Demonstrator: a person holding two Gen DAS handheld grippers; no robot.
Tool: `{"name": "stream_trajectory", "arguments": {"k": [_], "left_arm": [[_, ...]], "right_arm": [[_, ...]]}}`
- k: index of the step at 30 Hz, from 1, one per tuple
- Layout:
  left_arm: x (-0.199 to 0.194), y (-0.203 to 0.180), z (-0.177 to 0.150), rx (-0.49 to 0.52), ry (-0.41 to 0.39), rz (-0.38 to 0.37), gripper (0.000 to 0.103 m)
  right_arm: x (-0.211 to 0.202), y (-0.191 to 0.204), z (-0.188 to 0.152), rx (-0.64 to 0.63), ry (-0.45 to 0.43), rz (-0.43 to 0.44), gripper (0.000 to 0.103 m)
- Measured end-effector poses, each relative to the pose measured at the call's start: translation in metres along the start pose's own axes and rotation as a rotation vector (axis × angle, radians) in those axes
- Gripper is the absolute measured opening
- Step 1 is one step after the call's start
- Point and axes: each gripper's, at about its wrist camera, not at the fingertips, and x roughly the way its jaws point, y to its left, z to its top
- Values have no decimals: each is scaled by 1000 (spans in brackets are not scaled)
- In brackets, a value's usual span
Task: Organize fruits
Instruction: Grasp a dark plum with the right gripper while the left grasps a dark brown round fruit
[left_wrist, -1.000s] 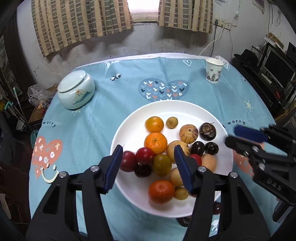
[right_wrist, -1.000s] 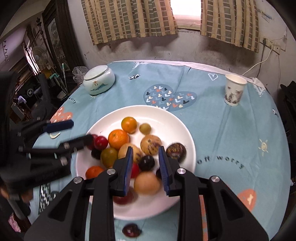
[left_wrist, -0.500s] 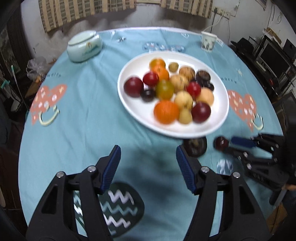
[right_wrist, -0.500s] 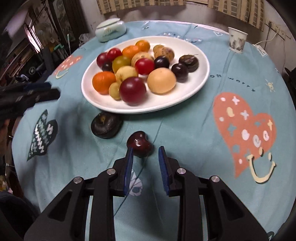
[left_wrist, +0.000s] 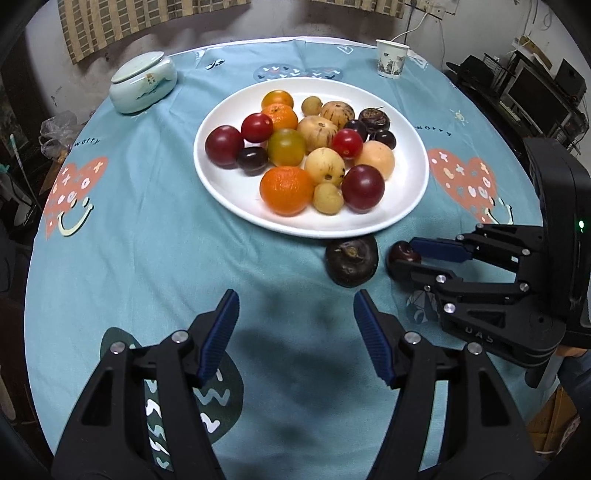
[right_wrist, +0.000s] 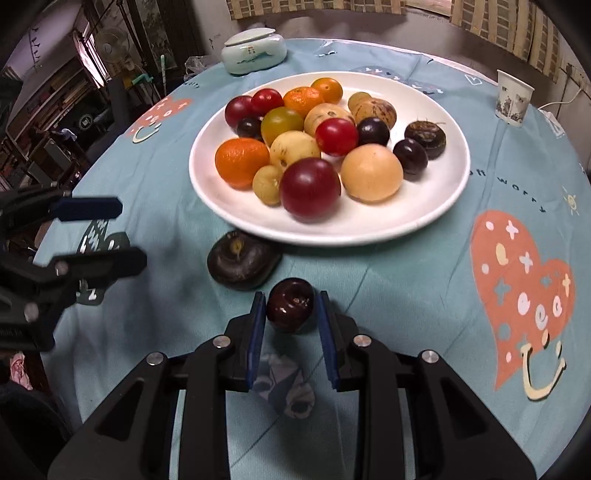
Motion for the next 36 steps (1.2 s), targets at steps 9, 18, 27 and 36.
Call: {"name": "stream_trajectory", "arguments": {"k": [9,18,27,36], "left_arm": [[5,-5,-2,-31,8,2,68],[35,-40,16,-38,6,-38,68],[65,-50,23,-56,47,-7,63],[62,-44,16,-50,49,-2,46]], "right_arm": [[-4,3,-4,-7,-8,19,28],[-37,-26,-34,104,-41,20,28],[-49,-32,-49,116,-44,28,28],[-49,-27,-54,119,-42,39,28]]}}
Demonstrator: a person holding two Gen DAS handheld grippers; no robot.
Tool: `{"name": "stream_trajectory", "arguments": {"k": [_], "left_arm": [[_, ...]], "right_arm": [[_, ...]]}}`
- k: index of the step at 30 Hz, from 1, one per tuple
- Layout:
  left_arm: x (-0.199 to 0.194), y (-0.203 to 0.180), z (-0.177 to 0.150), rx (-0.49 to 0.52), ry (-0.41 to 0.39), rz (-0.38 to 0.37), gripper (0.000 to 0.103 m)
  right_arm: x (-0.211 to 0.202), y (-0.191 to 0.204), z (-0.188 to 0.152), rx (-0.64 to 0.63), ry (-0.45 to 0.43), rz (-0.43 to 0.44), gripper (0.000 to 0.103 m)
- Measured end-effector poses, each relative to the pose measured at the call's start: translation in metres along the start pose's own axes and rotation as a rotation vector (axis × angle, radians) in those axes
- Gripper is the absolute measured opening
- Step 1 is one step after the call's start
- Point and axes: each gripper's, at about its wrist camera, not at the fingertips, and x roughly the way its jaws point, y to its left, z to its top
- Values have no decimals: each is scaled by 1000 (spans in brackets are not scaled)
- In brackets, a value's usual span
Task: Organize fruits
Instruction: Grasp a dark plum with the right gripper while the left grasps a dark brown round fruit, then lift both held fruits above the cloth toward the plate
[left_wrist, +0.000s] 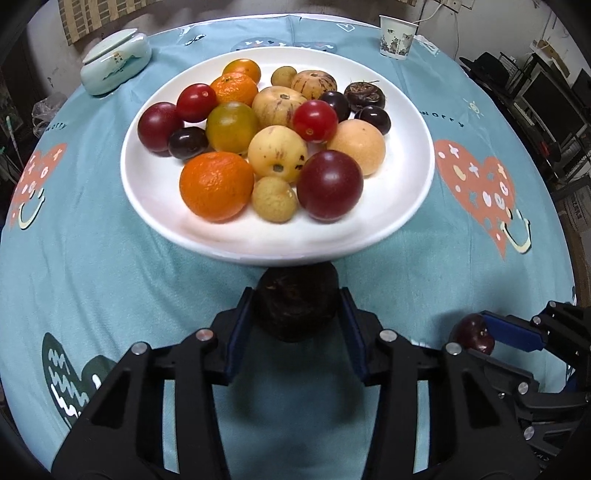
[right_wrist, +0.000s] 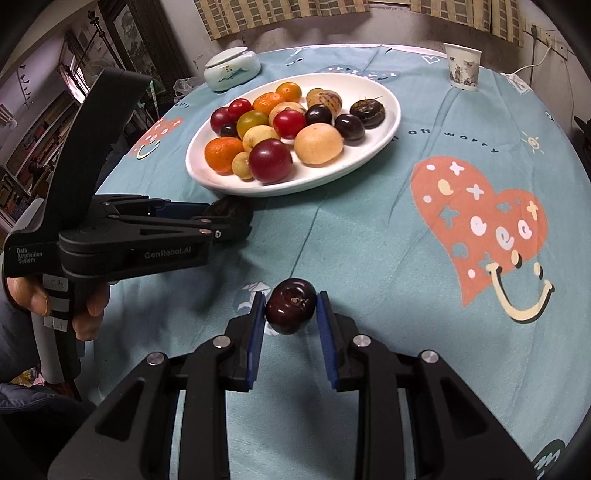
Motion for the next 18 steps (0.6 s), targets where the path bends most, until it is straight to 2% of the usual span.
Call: {"name": "stream_trajectory", "arguments": {"k": [9,18], "left_arm": [[-33,-6,-18,81,-46,43,46],[-77,8,-24,83,-126,42,46]], "right_arm": [[-1,24,-4,-16,-6,12,28],[-11,54,-2,-41,-41,22,28]]}}
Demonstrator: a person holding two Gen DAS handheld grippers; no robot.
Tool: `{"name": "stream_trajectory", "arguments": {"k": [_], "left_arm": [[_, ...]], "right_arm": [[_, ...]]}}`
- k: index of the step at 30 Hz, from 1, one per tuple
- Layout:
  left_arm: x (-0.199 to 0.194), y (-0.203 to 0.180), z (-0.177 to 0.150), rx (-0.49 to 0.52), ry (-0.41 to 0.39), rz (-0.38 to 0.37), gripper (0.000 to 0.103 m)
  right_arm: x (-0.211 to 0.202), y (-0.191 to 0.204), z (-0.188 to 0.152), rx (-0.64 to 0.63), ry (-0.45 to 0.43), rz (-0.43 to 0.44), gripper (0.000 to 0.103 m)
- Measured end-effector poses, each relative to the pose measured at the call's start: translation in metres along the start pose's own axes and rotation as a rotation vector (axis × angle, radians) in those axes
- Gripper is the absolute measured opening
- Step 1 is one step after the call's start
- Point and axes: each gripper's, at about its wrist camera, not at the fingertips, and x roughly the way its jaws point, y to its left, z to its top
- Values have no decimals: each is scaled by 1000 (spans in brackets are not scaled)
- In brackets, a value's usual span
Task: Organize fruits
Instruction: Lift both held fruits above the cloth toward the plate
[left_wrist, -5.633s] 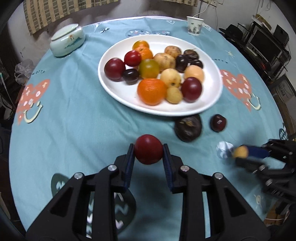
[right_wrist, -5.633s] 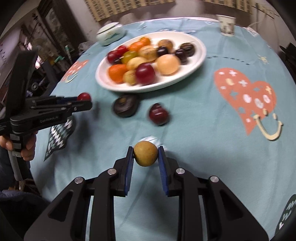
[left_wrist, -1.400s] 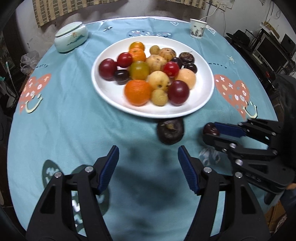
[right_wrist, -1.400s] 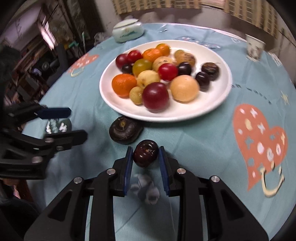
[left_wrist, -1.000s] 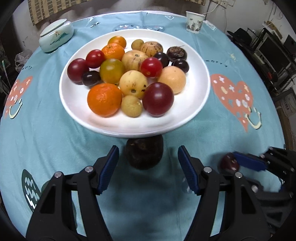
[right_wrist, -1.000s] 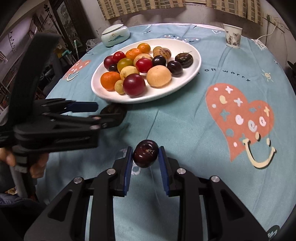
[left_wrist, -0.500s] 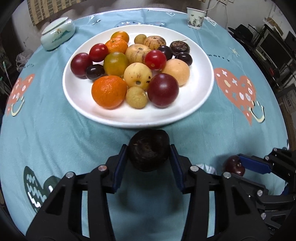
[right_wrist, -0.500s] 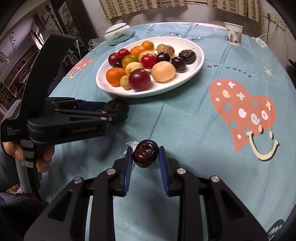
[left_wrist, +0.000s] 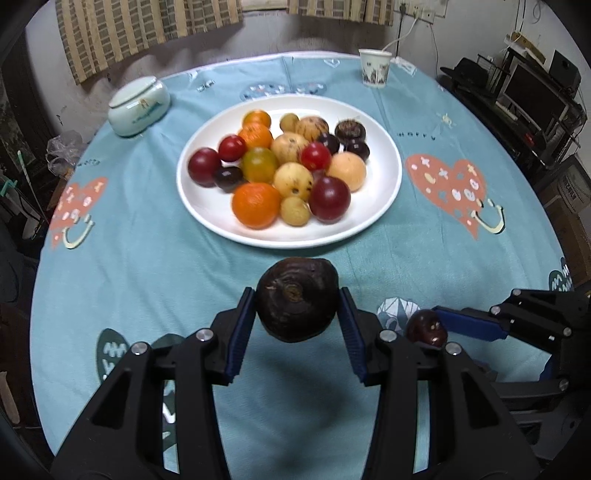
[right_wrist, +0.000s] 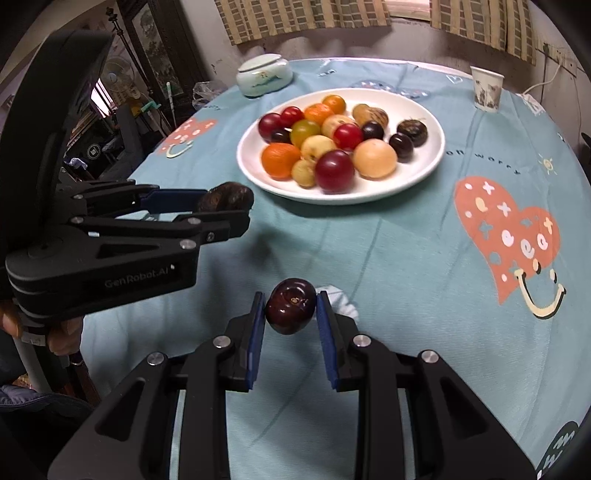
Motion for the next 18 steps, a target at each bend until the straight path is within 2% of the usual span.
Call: {"name": "stream_trajectory", "arguments": {"k": [8,18], "left_arm": [[-25,15,5,2,-49,-2,46],[-26,21,20,21,-67,-23,46]], "right_arm": [[-6,19,7,2,-29,5,28],[-17,28,25,0,-81,-12,28]]}}
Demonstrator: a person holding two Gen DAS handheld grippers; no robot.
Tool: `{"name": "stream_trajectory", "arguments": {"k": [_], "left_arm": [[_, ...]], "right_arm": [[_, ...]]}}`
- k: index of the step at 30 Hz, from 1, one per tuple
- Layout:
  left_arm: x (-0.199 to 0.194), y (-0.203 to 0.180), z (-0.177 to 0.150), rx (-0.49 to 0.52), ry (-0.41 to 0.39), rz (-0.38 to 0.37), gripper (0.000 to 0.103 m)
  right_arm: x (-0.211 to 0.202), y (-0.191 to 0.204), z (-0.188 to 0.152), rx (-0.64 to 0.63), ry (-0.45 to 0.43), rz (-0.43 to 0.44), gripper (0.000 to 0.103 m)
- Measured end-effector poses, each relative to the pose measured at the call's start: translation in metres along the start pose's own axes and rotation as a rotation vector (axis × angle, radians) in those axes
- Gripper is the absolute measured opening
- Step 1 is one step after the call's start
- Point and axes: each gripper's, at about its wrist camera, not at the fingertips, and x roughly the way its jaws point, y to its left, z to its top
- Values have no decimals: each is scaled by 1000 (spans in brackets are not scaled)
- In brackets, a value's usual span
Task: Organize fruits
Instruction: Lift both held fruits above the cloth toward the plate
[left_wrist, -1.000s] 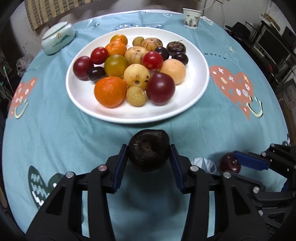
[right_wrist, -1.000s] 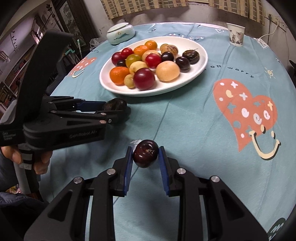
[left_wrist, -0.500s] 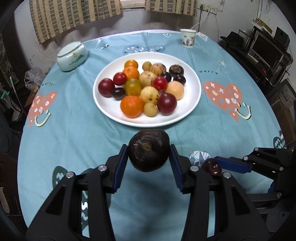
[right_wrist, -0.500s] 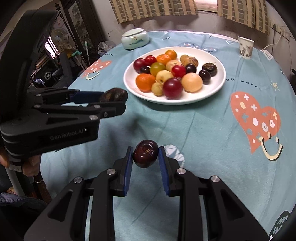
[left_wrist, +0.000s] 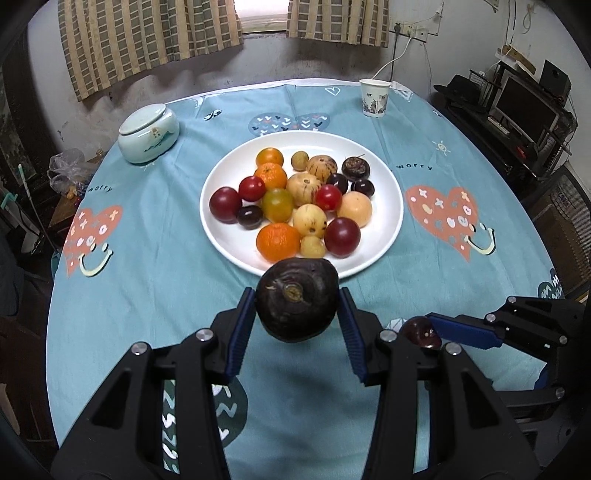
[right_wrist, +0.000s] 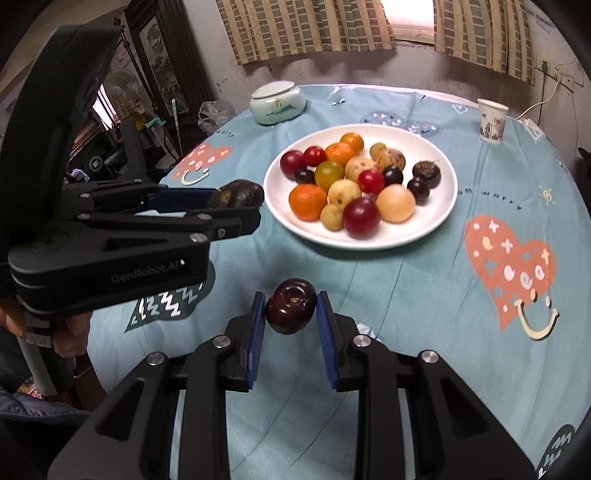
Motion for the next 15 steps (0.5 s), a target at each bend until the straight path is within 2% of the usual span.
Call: {"name": "stream_trajectory", "arguments": {"k": [15], "left_arm": [[18,6,9,-13,27,-25,46]], "right_arm": [[13,-9,6,29,26,-17,28]]}}
